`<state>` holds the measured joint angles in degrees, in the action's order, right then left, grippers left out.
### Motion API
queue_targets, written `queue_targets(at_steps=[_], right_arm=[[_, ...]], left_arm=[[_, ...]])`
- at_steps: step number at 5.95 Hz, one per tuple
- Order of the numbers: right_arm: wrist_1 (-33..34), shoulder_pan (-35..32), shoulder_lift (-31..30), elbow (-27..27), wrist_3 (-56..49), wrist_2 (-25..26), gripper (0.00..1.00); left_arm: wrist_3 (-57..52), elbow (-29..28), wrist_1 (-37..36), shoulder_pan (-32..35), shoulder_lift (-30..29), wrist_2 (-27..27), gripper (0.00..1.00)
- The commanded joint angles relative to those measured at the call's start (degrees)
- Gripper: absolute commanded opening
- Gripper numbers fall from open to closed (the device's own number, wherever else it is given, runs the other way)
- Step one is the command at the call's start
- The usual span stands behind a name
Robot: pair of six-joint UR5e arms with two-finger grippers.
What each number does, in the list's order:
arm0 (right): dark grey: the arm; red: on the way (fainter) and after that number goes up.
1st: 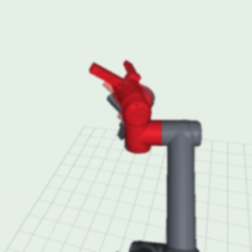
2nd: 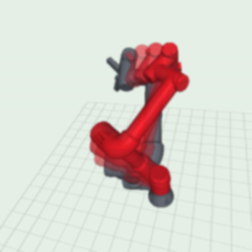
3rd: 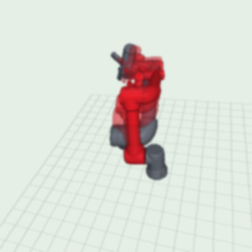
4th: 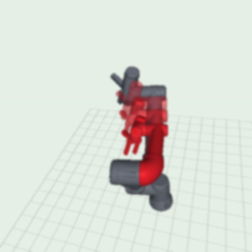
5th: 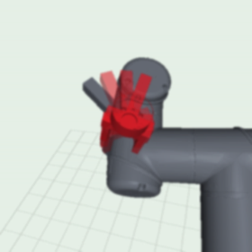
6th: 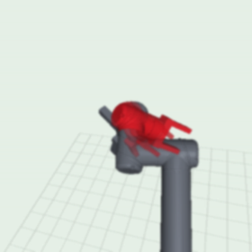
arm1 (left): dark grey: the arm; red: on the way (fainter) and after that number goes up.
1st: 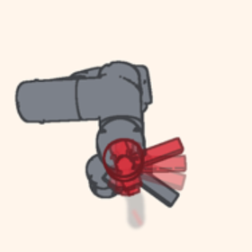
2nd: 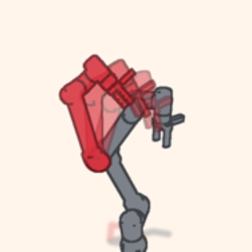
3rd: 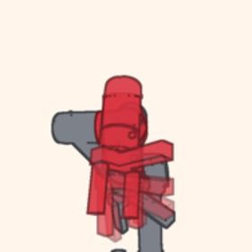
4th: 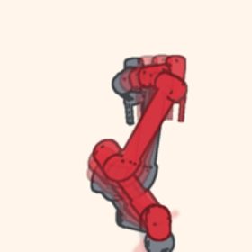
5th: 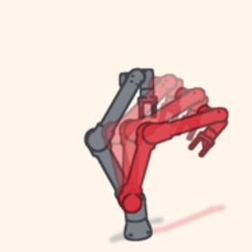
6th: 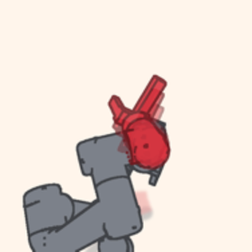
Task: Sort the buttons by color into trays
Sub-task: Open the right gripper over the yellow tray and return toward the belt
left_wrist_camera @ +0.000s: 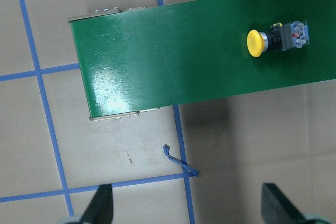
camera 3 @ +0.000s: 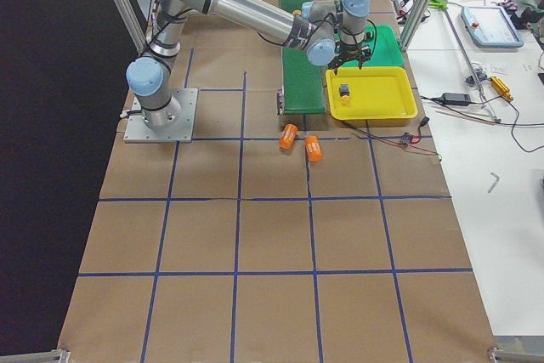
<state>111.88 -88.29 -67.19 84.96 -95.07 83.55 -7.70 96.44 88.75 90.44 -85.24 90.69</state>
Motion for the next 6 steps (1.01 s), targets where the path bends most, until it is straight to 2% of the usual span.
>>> queue_targets(at_steps=[1,3,4,6], right_arm=[[-7.64,-7.91,-4.78,0.47,14.49,0.21,1.00],[-6.95,-10.76,-5.06,3.35,18.67,0.04,1.00],[-4.94,-13.90,-4.45,5.72,22.95,-0.05,1.00],[6.45,-16.56,-2.44,10.90,24.85,-0.23,1.00]], left_arm=[[-0.56,-0.29,-0.24,-0.44,-0.10,0.10,0.99],[-0.56,-3.97,3.34,-0.53,-0.98,0.10,0.99],[-0.56,-3.63,3.01,-0.62,-1.42,0.01,0.99],[-0.22,-4.24,4.15,-0.53,-1.85,0.10,0.99]])
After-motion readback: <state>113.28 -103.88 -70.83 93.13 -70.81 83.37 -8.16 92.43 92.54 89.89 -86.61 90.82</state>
